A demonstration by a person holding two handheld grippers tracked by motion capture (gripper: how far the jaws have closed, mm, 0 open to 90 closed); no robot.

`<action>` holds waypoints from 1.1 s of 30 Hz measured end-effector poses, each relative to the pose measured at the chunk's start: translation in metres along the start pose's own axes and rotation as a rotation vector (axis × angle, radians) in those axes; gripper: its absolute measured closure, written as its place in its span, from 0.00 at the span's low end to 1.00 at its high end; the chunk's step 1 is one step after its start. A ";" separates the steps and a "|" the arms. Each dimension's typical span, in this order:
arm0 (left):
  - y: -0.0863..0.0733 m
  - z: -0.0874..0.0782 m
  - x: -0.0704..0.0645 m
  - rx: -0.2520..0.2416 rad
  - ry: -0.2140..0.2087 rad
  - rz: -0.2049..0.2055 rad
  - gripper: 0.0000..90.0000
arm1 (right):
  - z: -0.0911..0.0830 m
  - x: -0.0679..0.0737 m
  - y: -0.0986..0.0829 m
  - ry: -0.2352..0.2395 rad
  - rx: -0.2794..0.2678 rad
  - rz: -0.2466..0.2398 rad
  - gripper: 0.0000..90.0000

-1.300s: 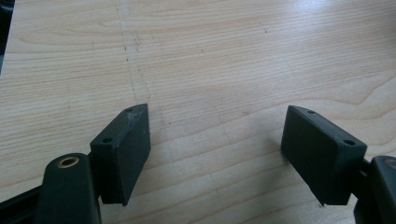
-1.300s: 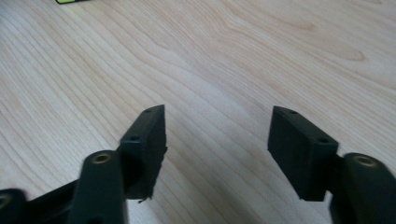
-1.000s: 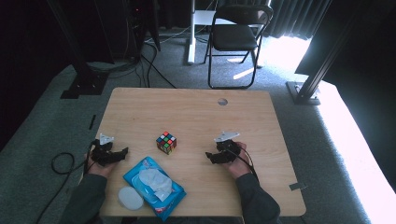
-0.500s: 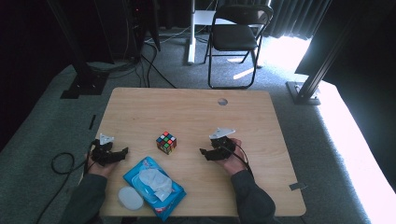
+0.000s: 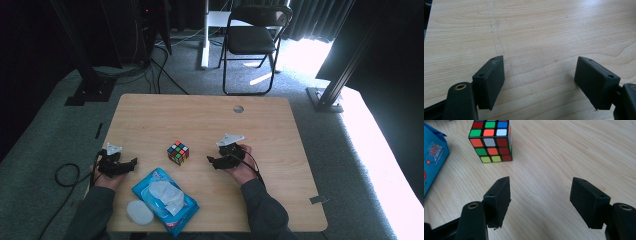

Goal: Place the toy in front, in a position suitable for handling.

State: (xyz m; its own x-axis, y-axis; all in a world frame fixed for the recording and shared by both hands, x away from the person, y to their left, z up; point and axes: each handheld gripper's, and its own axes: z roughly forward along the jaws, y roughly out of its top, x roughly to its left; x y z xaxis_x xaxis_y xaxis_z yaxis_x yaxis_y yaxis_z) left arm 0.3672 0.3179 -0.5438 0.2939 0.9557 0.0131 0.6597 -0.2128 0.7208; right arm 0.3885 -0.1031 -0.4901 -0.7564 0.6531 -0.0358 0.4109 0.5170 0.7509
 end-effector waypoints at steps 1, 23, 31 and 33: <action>0.000 0.000 0.000 0.000 0.000 0.000 0.27 | 0.001 0.000 0.000 0.003 0.001 0.002 0.36; 0.000 0.000 0.000 -0.001 0.001 -0.003 0.27 | 0.012 0.009 0.017 0.029 -0.015 -0.021 0.32; 0.000 0.000 0.000 -0.001 0.002 -0.004 0.27 | 0.022 0.017 0.021 0.050 -0.016 -0.025 0.29; 0.000 0.000 0.000 -0.001 0.003 -0.004 0.27 | 0.023 0.017 0.022 0.050 -0.017 -0.028 0.29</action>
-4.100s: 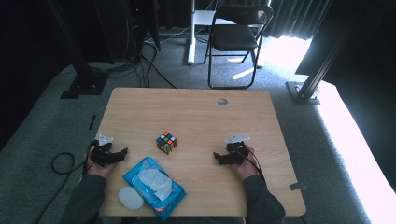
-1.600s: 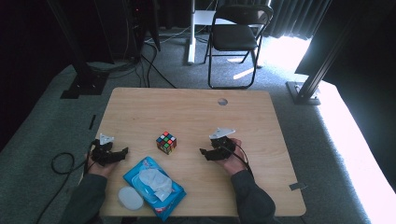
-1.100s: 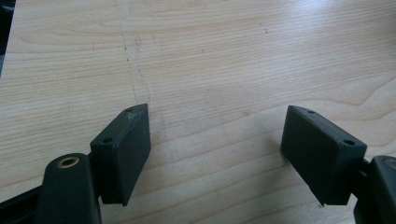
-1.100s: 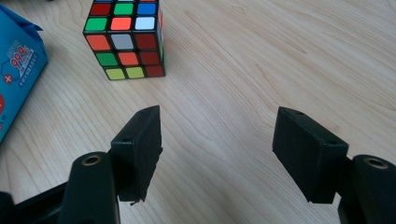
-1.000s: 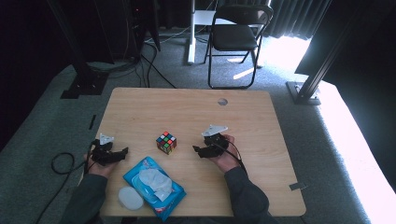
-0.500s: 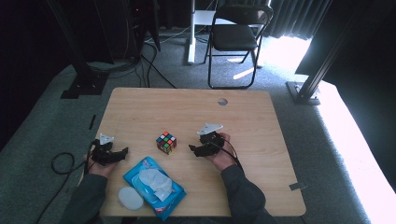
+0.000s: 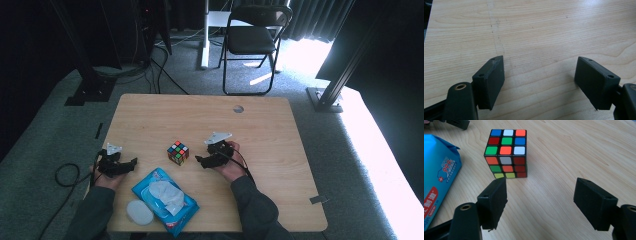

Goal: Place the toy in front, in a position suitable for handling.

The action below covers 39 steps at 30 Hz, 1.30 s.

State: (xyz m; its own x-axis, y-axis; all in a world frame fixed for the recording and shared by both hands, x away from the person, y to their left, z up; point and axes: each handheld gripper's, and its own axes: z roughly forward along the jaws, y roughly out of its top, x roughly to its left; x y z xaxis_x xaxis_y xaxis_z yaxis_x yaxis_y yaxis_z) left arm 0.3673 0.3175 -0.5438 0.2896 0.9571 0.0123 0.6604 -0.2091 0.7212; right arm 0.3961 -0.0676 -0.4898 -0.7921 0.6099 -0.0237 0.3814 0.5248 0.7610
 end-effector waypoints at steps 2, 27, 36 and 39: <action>0.000 0.000 0.000 0.000 0.000 0.000 0.27 | 0.004 0.001 0.001 0.012 0.002 -0.003 0.28; 0.000 0.000 0.000 0.001 0.001 -0.001 0.27 | 0.035 0.025 0.015 0.068 0.000 -0.041 0.23; 0.000 0.000 0.000 0.000 0.003 -0.002 0.27 | 0.045 0.029 0.016 0.073 0.003 -0.038 0.22; 0.000 0.000 0.000 0.001 0.002 -0.002 0.27 | 0.050 0.030 0.017 0.073 0.013 -0.032 0.21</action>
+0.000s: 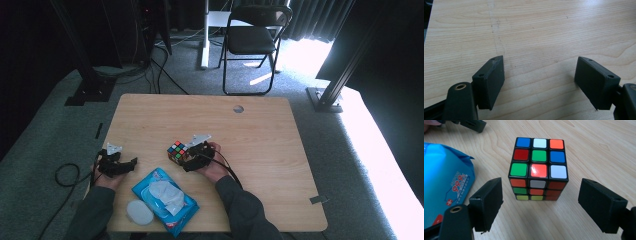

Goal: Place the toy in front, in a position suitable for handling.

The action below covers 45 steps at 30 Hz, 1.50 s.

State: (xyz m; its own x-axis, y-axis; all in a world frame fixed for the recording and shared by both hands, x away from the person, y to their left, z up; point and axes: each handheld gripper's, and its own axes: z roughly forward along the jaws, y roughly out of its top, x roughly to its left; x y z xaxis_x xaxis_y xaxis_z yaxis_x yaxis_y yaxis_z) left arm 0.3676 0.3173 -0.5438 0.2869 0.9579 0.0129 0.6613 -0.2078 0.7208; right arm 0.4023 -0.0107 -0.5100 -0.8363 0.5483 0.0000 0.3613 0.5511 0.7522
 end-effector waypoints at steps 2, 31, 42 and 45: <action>0.000 0.000 0.000 -0.001 0.000 0.000 0.27 | 0.004 0.001 0.000 0.000 0.003 -0.002 0.20; 0.000 0.000 0.000 0.000 0.001 -0.002 0.27 | 0.037 -0.006 -0.001 0.043 0.055 0.045 0.26; 0.000 0.000 0.000 0.000 0.001 -0.002 0.27 | 0.034 -0.005 -0.002 0.018 0.029 0.021 0.36; 0.000 0.000 0.000 0.000 0.001 -0.003 0.27 | 0.034 -0.004 -0.003 0.009 0.026 0.010 0.37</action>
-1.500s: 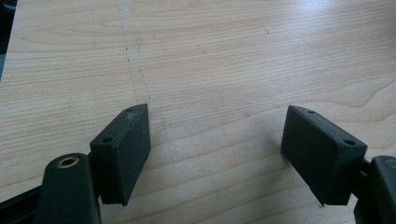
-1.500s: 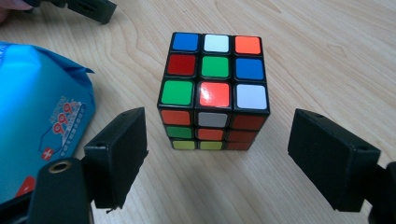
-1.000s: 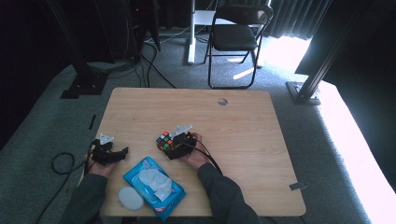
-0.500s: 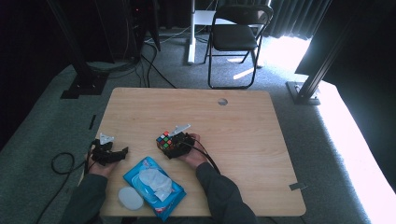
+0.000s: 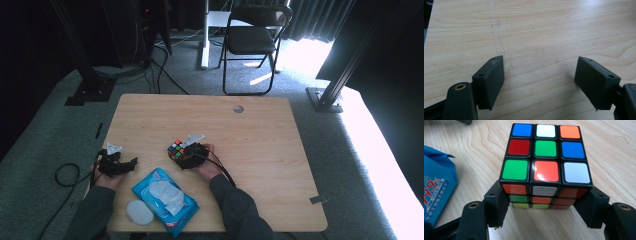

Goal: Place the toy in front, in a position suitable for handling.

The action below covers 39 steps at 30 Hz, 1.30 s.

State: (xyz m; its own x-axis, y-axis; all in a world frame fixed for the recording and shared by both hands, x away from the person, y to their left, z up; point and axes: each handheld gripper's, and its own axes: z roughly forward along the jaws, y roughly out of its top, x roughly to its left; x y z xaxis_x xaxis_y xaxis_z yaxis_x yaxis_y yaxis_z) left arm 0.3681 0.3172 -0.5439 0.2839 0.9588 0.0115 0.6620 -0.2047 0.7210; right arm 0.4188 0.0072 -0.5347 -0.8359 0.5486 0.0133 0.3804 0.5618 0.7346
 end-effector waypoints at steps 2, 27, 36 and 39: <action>0.000 0.000 0.000 0.000 0.000 0.000 0.27 | 0.000 0.000 0.000 -0.001 0.000 -0.001 0.37; 0.000 0.000 0.000 -0.001 0.000 -0.002 0.27 | -0.027 -0.017 -0.010 -0.073 -0.059 -0.002 0.38; 0.000 0.000 0.000 -0.002 0.000 -0.002 0.27 | -0.038 -0.030 -0.022 -0.089 -0.063 0.019 0.38; 0.000 0.000 0.000 -0.003 0.000 -0.003 0.27 | -0.043 -0.034 -0.025 -0.096 -0.066 0.021 0.38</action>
State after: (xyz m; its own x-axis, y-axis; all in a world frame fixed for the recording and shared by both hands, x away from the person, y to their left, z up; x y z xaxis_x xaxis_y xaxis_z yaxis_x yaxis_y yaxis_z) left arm 0.3684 0.3170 -0.5441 0.2821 0.9593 0.0099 0.6603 -0.2016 0.7235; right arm 0.4207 -0.0521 -0.5249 -0.7847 0.6190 -0.0335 0.3682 0.5090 0.7781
